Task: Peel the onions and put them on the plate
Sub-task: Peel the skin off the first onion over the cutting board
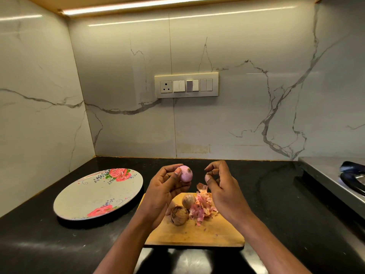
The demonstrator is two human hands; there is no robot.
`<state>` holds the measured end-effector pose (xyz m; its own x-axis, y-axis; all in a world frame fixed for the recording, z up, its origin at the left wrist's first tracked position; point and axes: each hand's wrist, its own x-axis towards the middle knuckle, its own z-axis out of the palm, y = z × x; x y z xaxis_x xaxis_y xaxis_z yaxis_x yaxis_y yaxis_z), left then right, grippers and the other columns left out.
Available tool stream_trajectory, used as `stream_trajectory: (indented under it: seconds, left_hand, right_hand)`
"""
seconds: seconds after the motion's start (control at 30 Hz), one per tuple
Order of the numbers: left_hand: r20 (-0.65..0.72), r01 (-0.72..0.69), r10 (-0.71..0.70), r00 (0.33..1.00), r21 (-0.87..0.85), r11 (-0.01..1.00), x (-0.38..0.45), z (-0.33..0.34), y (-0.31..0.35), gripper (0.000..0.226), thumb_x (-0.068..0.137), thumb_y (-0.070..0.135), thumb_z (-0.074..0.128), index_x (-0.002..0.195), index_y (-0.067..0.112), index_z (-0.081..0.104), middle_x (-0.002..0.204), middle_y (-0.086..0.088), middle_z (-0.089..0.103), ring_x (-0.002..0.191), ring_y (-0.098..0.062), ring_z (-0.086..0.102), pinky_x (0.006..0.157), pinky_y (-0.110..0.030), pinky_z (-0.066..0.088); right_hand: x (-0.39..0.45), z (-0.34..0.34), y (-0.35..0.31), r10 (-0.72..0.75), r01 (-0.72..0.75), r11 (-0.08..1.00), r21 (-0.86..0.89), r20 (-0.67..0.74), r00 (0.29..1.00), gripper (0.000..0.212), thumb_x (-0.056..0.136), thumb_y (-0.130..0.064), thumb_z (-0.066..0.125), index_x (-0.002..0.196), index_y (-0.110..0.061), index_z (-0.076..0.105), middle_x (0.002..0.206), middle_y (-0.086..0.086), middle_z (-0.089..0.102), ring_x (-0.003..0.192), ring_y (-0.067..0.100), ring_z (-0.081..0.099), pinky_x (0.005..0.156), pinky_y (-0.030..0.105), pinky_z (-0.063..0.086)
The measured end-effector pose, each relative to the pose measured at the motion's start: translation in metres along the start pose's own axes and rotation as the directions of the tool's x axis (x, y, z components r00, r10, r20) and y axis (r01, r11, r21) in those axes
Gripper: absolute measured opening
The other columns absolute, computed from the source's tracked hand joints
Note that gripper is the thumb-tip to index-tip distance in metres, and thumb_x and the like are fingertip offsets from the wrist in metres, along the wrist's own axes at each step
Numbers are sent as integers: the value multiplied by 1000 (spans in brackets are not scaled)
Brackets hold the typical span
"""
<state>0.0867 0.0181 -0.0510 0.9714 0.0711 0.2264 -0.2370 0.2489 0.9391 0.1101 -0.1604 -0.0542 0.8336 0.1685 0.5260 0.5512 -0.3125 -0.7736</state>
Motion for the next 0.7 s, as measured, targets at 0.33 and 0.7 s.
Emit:
stream_trajectory:
  seconds: [0.33, 0.7]
  left_hand:
    - [49, 8, -10, 999, 58, 998, -1, 4, -1, 36, 90, 27, 58, 123, 15, 65, 113, -7, 73, 105, -25, 71, 83, -29, 58]
    - [49, 3, -7, 999, 91, 996, -4, 6, 0, 30, 101, 26, 47, 120, 11, 66, 111, -12, 74, 105, -24, 72, 84, -28, 58]
  right_hand:
    - [-1, -1, -4, -124, 123, 992, -18, -32, 992, 26, 89, -31, 73, 110, -40, 62, 98, -23, 69, 94, -5, 64, 76, 8, 49]
    - [1, -2, 3, -71, 71, 997, 17, -10, 997, 20, 91, -37, 68, 111, -36, 71, 101, -22, 71, 101, -5, 64, 81, 9, 51]
